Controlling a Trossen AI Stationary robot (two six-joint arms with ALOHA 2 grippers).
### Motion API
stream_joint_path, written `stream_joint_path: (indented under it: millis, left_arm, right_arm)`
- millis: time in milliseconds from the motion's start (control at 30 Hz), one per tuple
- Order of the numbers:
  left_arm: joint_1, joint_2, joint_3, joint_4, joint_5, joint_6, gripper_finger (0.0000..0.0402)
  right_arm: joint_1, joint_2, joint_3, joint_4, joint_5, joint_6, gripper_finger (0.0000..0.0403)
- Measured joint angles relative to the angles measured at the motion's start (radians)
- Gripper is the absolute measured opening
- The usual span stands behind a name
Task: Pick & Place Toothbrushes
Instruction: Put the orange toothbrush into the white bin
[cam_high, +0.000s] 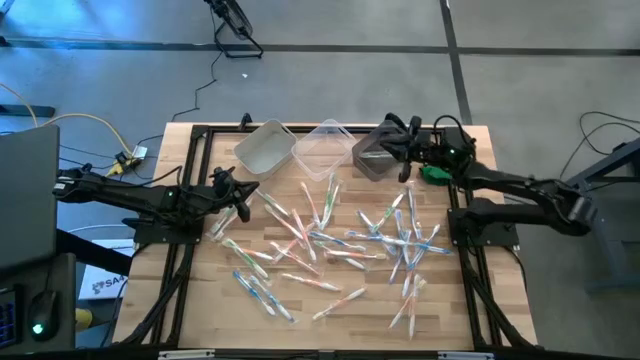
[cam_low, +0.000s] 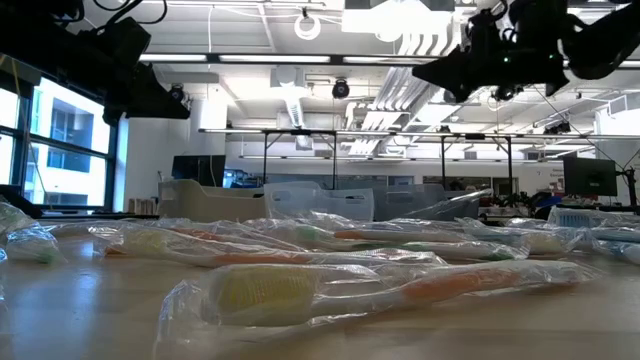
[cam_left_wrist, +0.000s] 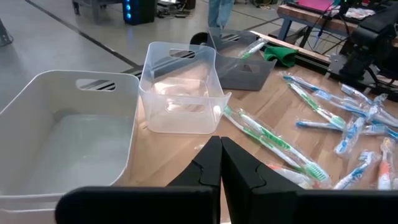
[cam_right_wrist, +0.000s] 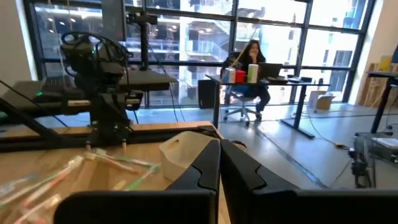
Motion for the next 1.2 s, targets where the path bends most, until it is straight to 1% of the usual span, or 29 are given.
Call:
stream_joint_path:
  millis: [133, 333, 600, 833, 1067, 1200]
  left_arm:
    - [0.000, 0.000, 0.000, 0.000, 0.000, -0.001, 0.0000]
    - [0.000, 0.000, 0.000, 0.000, 0.002, -0.001, 0.0000]
    - [0.000, 0.000, 0.000, 0.001, 0.050, -0.057, 0.0000]
    - [0.000, 0.001, 0.000, 0.002, 0.033, -0.083, 0.0000]
    - [0.000, 0.037, 0.000, 0.001, 0.016, -0.096, 0.0000]
    - [0.000, 0.080, 0.043, -0.080, 0.015, -0.138, 0.0000]
  right_arm:
    - [0.000, -0.040, -0.017, -0.008, 0.000, -0.003, 0.0004]
    - [0.000, -0.048, -0.023, -0.020, 0.000, -0.005, 0.0004]
    - [0.000, -0.047, -0.023, -0.019, 0.000, -0.026, 0.0005]
    - [0.000, -0.047, -0.023, -0.025, 0.000, -0.034, 0.0005]
    - [0.000, -0.047, -0.023, -0.029, 0.000, -0.034, 0.0005]
    - [0.000, -0.047, -0.023, -0.029, 0.000, -0.030, 0.0005]
